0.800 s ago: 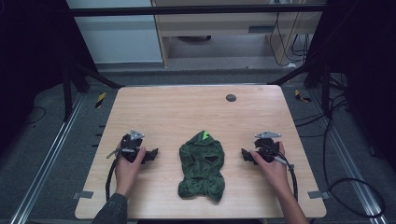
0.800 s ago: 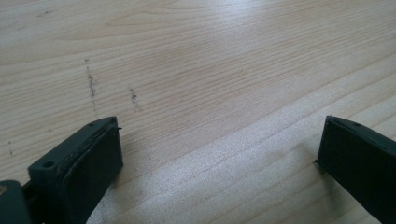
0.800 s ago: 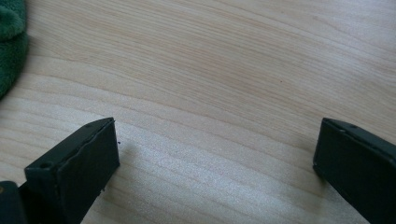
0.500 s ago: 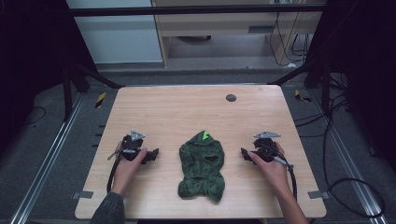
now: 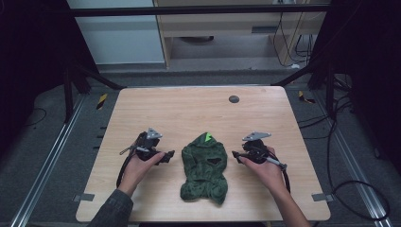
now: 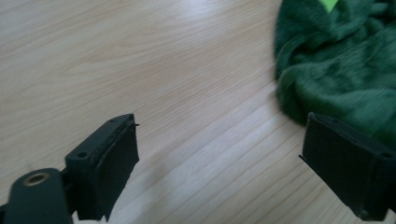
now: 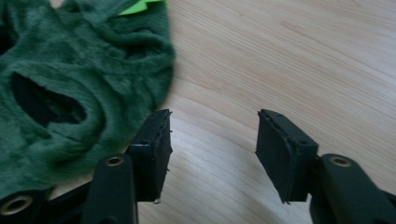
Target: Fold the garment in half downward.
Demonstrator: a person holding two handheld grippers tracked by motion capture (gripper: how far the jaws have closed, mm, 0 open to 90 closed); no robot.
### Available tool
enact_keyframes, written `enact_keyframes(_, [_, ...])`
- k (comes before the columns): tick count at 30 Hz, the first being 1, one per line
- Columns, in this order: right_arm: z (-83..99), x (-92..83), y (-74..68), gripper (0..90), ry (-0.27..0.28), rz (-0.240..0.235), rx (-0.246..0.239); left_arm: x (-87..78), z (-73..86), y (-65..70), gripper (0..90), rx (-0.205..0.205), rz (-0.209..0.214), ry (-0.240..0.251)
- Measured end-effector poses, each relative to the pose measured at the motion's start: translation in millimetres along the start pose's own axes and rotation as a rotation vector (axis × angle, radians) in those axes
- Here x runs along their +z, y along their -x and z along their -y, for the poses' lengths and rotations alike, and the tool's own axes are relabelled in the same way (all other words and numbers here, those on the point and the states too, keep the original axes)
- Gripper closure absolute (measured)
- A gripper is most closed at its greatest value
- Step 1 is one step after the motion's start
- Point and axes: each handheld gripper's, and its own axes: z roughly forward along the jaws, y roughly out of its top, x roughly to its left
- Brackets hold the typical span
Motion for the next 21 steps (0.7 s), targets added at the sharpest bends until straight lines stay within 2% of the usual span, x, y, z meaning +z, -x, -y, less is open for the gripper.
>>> enact_keyframes(1, [-5.2, 2.5, -3.6, 53.9, 0.002, -0.025, -0.008, 2.7, -6.4, 3.9, 12.5, 0.014, 0.014, -0.008])
enact_keyframes(2, [-6.9, 3.3, -4.4, 55.8, 0.005, -0.038, -0.005, 5.4, -12.3, 7.4, 13.9, 0.033, 0.029, -0.009])
enact_keyframes(7, [-16.7, 8.7, -6.9, 64.0, 0.017, -0.072, -0.008, 12.1, -26.8, 16.4, 19.2, 0.067, 0.040, -0.003])
enact_keyframes(8, [-21.4, 11.8, -7.1, 67.4, 0.021, -0.090, -0.002, 14.8, -31.6, 18.6, 20.8, 0.064, 0.040, 0.006])
enact_keyframes(9, [-23.1, 13.6, -7.3, 68.1, 0.019, -0.089, -0.004, 16.3, -34.1, 18.3, 22.4, 0.064, 0.041, 0.007])
enact_keyframes(13, [-30.5, 22.4, -10.8, 65.4, 0.010, -0.095, -0.016, 23.1, -39.6, 17.8, 24.8, 0.046, 0.064, 0.010])
enact_keyframes(16, [-32.4, 28.0, -13.0, 62.2, 0.010, -0.098, 0.002, 26.8, -40.5, 18.7, 25.2, 0.047, 0.062, 0.004])
enact_keyframes(18, [-32.6, 36.0, -14.1, 57.9, 0.001, -0.103, 0.008, 30.8, -41.6, 20.4, 25.0, 0.061, 0.063, 0.001])
enact_keyframes(21, [-32.2, 41.3, -14.9, 56.6, -0.007, -0.103, 0.011, 33.1, -42.2, 21.6, 23.6, 0.063, 0.061, -0.004])
